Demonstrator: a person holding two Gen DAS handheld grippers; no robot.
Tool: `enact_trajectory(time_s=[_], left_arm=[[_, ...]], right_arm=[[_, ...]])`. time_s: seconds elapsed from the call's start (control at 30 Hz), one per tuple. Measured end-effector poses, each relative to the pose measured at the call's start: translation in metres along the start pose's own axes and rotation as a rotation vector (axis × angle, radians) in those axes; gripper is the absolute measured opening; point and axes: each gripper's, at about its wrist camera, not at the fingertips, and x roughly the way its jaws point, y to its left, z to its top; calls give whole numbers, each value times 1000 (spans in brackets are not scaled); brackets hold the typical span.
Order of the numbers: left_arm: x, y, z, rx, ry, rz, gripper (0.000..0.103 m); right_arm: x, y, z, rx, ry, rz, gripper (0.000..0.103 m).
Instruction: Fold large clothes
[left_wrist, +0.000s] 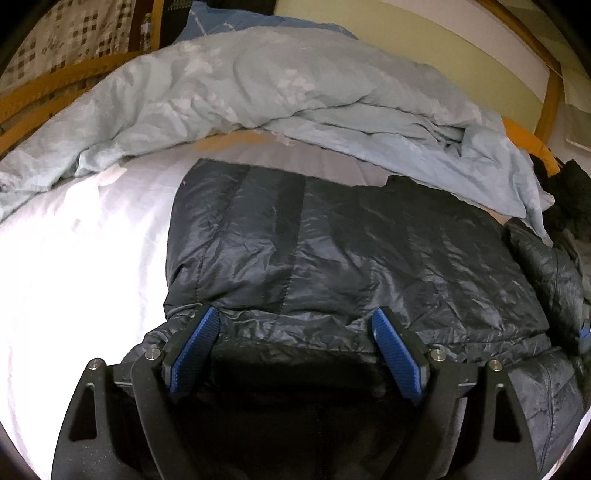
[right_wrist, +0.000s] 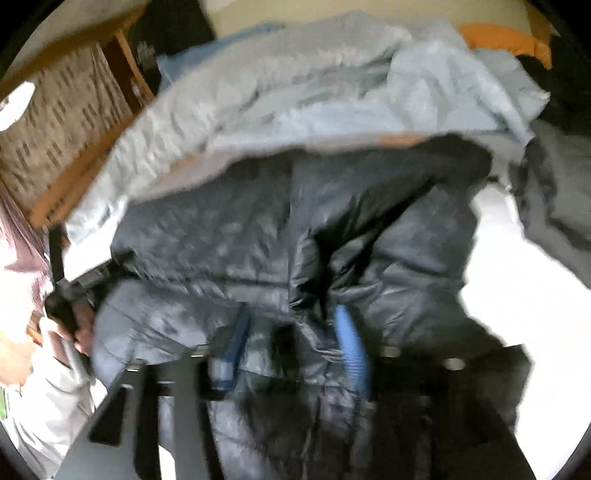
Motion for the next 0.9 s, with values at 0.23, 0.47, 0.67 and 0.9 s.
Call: enact_trajectory(time_s=[0.23, 0.47, 0.67, 0.9], left_arm=[[-29, 4, 5, -16, -100, -27, 84], [-41, 5, 13, -37, -151, -58, 84], [-37, -1, 14, -9, -161, -12, 84], [-80, 10, 25, -2, -348, 30, 84]], right_arm=[[-46, -62, 50, 188, -164, -120, 61], [21, -144, 97, 458, -77, -76, 65], [83, -161, 98, 546, 21, -1, 55], [31, -34, 110, -26, -187, -178, 5]])
